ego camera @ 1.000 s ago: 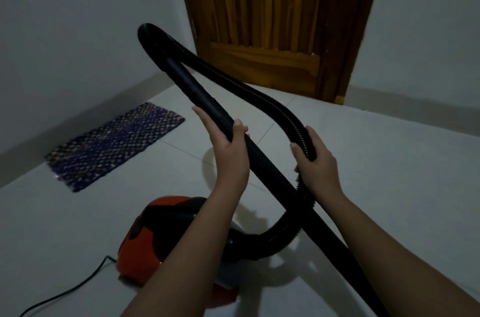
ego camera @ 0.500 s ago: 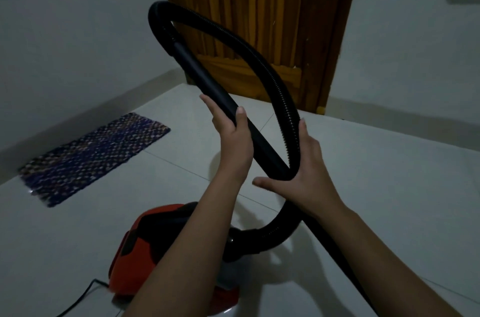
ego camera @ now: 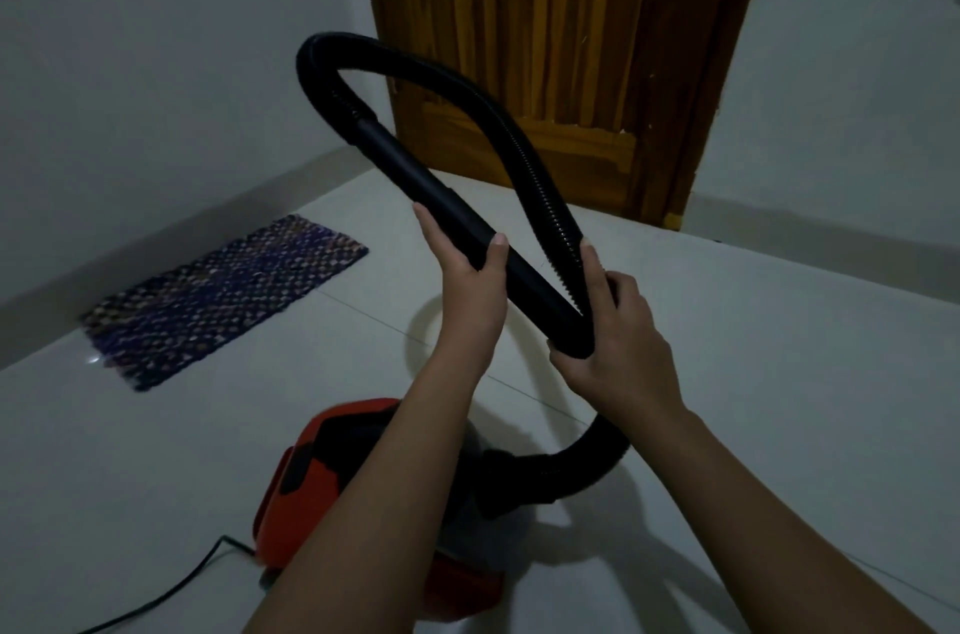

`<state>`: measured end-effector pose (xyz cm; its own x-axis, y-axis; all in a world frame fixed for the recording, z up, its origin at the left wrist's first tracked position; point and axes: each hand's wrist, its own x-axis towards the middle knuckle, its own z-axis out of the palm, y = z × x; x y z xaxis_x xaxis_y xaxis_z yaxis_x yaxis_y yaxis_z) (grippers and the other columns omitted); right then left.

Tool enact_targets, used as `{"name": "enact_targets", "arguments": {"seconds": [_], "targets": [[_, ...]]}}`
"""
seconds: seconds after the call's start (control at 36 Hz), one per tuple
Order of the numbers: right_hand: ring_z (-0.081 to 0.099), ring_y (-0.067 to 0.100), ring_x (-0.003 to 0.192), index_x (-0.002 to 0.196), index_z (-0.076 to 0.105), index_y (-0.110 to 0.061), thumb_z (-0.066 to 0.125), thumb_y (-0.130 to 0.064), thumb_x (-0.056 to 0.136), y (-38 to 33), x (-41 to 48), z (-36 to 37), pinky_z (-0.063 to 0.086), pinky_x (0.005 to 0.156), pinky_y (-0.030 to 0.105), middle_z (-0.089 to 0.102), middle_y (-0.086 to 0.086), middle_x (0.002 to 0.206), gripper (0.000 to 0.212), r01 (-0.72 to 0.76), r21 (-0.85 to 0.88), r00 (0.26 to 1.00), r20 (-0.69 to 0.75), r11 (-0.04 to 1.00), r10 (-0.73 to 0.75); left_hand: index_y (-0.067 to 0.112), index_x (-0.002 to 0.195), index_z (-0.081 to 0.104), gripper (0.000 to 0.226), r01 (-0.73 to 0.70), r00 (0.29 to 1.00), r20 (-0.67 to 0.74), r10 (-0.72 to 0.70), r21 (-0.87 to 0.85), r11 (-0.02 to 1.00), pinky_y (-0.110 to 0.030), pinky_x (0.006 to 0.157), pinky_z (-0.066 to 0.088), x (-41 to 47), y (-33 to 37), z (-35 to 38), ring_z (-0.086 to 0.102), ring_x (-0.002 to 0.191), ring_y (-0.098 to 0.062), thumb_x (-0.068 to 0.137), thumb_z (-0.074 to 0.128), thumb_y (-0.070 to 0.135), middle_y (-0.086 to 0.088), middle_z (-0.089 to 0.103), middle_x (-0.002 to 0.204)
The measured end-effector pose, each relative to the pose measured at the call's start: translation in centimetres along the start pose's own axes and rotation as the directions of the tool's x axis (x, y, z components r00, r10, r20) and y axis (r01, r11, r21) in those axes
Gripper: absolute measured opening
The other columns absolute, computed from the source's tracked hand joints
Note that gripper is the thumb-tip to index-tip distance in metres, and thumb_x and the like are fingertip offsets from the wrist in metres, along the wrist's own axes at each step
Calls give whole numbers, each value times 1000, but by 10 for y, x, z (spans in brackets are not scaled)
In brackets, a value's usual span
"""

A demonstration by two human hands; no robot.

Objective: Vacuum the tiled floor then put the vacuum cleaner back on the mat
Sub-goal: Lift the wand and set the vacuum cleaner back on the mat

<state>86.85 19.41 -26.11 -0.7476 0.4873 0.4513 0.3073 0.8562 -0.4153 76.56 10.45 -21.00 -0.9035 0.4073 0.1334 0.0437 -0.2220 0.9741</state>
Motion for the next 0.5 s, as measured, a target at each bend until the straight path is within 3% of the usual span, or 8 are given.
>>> {"name": "enact_targets", "arguments": {"seconds": [0.19, 0.42, 0.5], "targets": [[50, 27, 102, 152, 0, -30, 66, -40, 82, -16, 6, 6, 47, 74, 38, 44, 11, 129, 97, -17, -62, 1000, 25, 998, 19, 48, 144, -12, 89, -8, 1000, -21, 7, -50, 999, -49, 113, 33, 5, 3, -18, 35, 138, -27, 94, 54, 16, -9, 20, 157], [52, 29, 95, 152, 10, -29, 71, -35, 77, -28, 2, 12, 49, 72, 42, 50, 14, 123, 97, 10, -74, 1000, -21, 997, -12, 50, 144, -1, 86, 9, 998, -64, -16, -104, 995, -52, 111, 35, -1, 9, -34, 39, 136, -28, 92, 58, 14, -13, 34, 150], [52, 30, 95, 152, 11, -29, 73, -31, 74, -31, 0, 14, 49, 75, 45, 50, 14, 121, 100, 21, -81, 999, -25, 996, -23, 47, 145, 4, 75, 16, 996, -80, -25, -107, 994, -48, 110, 39, -5, 9, -42, 48, 129, -23, 96, 52, 18, -8, 45, 141]]}}
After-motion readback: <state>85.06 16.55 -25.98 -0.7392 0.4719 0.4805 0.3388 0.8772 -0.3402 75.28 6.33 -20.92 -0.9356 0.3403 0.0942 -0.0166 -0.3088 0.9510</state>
